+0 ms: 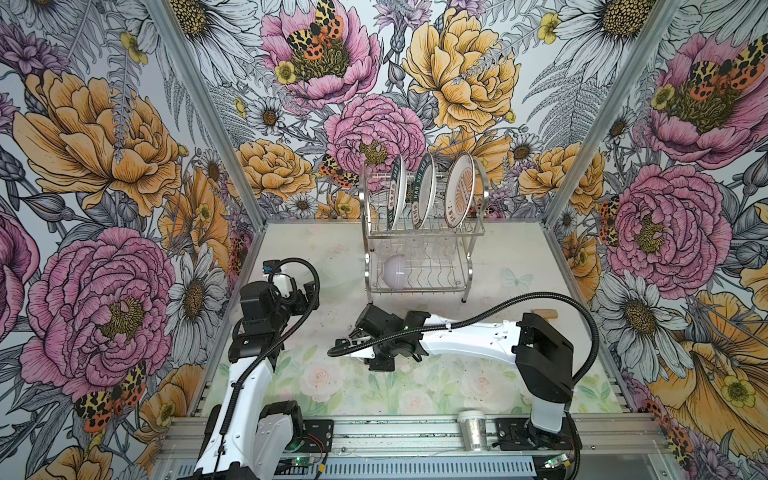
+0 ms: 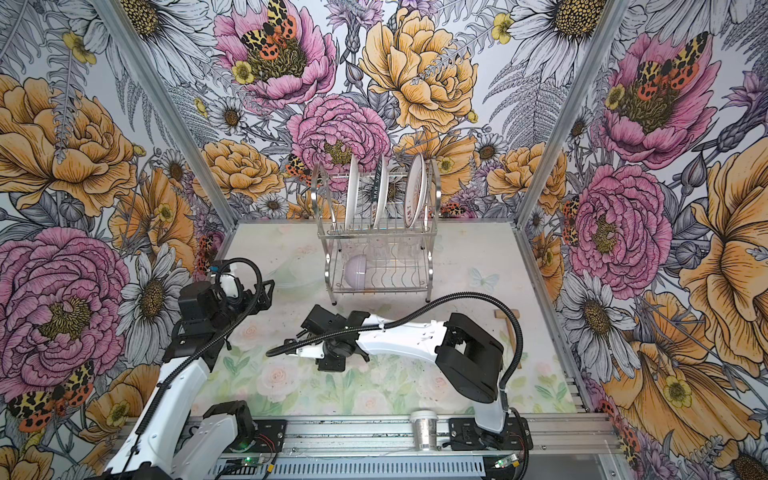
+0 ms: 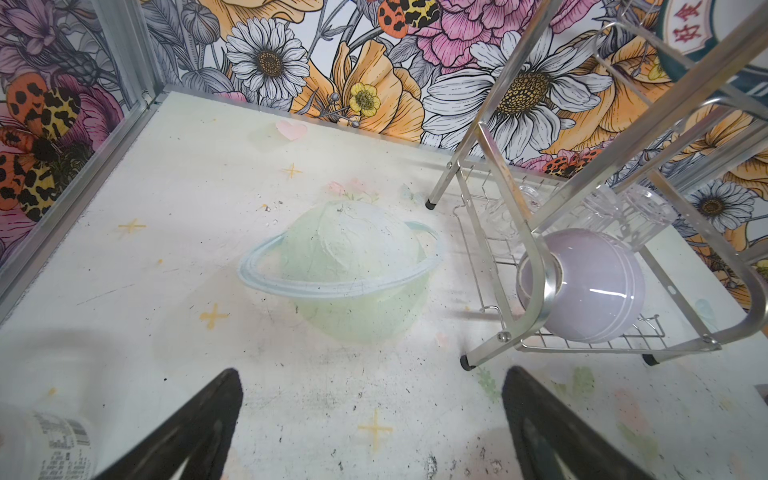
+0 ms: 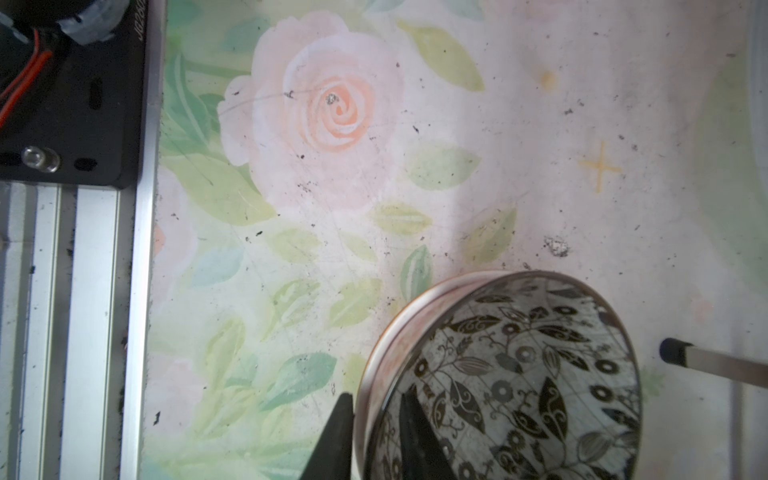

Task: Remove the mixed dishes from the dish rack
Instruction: 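Carry the pink bowl toward the robot and set it upright on the table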

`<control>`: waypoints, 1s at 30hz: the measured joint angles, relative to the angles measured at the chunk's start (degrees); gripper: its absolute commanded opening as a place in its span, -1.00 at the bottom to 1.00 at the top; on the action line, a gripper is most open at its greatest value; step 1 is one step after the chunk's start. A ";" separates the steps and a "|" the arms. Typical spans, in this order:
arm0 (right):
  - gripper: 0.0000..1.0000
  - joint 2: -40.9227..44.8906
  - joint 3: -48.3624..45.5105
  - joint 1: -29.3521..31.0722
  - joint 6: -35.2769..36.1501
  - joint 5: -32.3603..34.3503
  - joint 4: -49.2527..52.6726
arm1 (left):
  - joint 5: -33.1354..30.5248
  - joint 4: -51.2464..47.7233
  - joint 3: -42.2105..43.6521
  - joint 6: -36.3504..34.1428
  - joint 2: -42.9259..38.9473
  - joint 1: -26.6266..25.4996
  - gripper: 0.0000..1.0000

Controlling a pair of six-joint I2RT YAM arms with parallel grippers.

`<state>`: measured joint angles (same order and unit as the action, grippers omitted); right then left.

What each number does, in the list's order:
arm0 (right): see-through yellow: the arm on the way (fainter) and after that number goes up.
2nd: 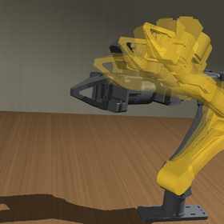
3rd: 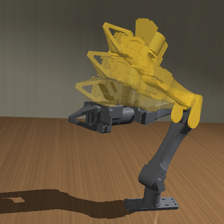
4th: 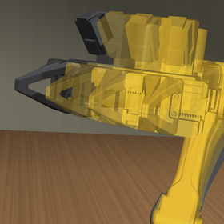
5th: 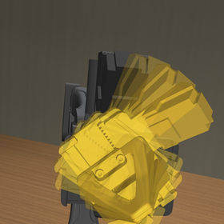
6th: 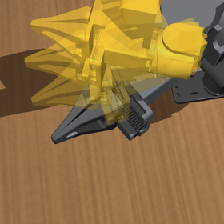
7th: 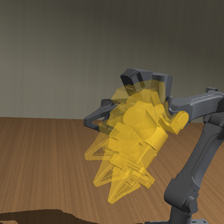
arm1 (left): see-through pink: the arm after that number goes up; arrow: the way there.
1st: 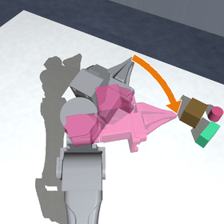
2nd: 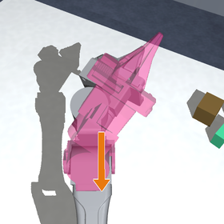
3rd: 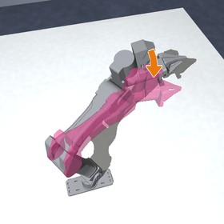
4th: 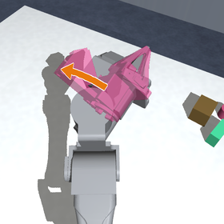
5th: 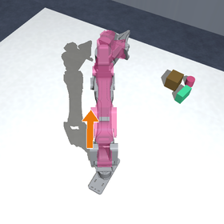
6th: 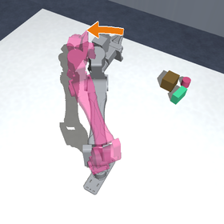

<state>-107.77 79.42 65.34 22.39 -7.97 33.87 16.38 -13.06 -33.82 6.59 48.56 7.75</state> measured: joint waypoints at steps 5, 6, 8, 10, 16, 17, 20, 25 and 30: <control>-0.28 0.00 0.00 0.00 -0.04 0.48 0.00 | 0.00 0.00 0.00 0.42 0.00 0.00 0.98; -0.20 0.00 0.00 0.00 -0.17 0.66 0.00 | 0.00 0.00 0.00 0.55 0.00 0.00 0.98; -0.12 0.00 0.04 0.00 -0.50 0.74 -0.02 | 0.00 0.00 0.02 0.57 0.00 0.00 0.98; -0.05 0.00 0.15 0.00 -0.92 0.87 0.02 | 0.00 0.00 0.04 0.57 0.00 0.00 0.98; 0.10 0.17 1.07 -0.02 -2.97 2.19 -0.33 | 0.00 0.00 0.11 0.61 -0.09 0.00 0.98; 0.15 0.35 1.07 -0.07 -3.43 2.29 -0.61 | 0.00 0.00 0.11 0.61 -0.15 0.00 0.98; 0.62 1.18 1.07 -0.17 -4.63 2.43 -1.64 | 0.00 -0.02 0.11 0.98 -0.42 0.00 0.98; 0.63 3.96 0.52 -0.57 -5.51 2.89 -5.14 | 0.00 -0.13 0.11 1.03 -1.25 0.00 0.98; 0.63 8.28 -2.29 -1.53 -7.69 3.69 -10.05 | 0.50 -0.66 0.09 1.05 -2.40 0.00 0.98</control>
<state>-99.48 77.12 63.81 14.70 -4.27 23.81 16.88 -13.72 -33.74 7.64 46.15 7.75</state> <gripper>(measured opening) 0.813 0.989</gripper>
